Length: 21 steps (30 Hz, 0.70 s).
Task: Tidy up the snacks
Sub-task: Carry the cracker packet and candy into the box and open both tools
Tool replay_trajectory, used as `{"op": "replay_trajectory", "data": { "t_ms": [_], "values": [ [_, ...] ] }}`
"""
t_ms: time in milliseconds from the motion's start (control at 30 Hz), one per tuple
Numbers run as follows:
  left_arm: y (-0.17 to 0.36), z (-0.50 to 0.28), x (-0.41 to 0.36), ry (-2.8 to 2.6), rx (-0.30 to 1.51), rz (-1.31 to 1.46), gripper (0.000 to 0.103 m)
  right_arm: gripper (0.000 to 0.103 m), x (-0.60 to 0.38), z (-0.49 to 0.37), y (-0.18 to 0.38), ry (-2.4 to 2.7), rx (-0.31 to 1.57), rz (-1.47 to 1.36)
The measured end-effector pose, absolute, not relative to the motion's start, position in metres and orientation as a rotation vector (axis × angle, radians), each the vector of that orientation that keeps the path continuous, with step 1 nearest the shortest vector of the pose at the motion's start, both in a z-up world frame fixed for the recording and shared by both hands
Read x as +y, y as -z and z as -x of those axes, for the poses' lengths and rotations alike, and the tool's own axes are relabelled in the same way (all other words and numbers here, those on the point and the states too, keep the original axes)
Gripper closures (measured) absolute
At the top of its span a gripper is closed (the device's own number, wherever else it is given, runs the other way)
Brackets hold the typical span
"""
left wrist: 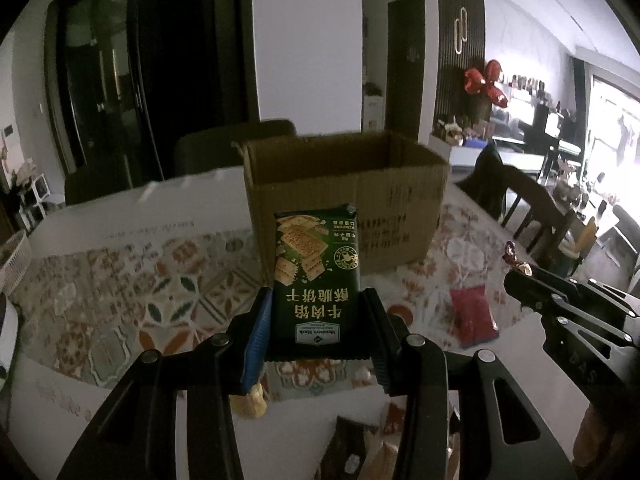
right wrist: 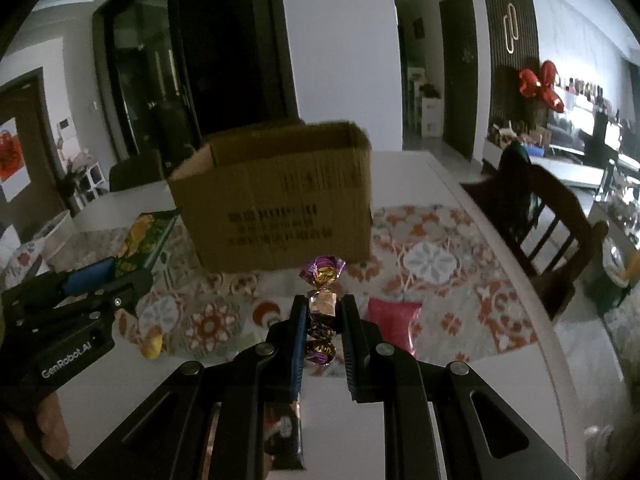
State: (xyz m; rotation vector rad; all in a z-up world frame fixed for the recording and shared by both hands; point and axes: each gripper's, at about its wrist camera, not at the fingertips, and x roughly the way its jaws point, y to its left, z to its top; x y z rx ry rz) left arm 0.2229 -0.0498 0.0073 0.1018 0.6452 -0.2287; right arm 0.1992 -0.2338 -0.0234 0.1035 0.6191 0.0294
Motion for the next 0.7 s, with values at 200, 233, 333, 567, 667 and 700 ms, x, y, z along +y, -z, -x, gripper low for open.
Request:
{"op": "replay_trajectory", "data": {
  "t_ms": [200,233,333,567,667,700],
  "values": [
    [-0.03,-0.233,-0.05,0.219,0.577,-0.106,0.059,0.085,-0.234,-0.21,0.003,-0.037,0.559,-0.088],
    [-0.033,-0.235,-0.05,0.219,0.57,-0.107,0.059,0.085,-0.234,-0.213,-0.001,-0.041,0.548,-0.087],
    [-0.042,-0.244,-0.051,0.218,0.548,-0.107,0.059,0.085,-0.236,-0.224,-0.009,-0.053,0.529,-0.09],
    [-0.057,-0.271,-0.052,0.231,0.537,-0.096,0.059,0.086,-0.239,-0.254,-0.025,-0.08,0.506,-0.095],
    [-0.06,-0.283,-0.054,0.238,0.538,-0.098,0.06,0.086,-0.241,-0.269,-0.03,-0.099,0.508,-0.102],
    [-0.061,-0.285,-0.055,0.24,0.54,-0.099,0.059,0.086,-0.242,-0.274,-0.032,-0.104,0.507,-0.101]
  ]
}}
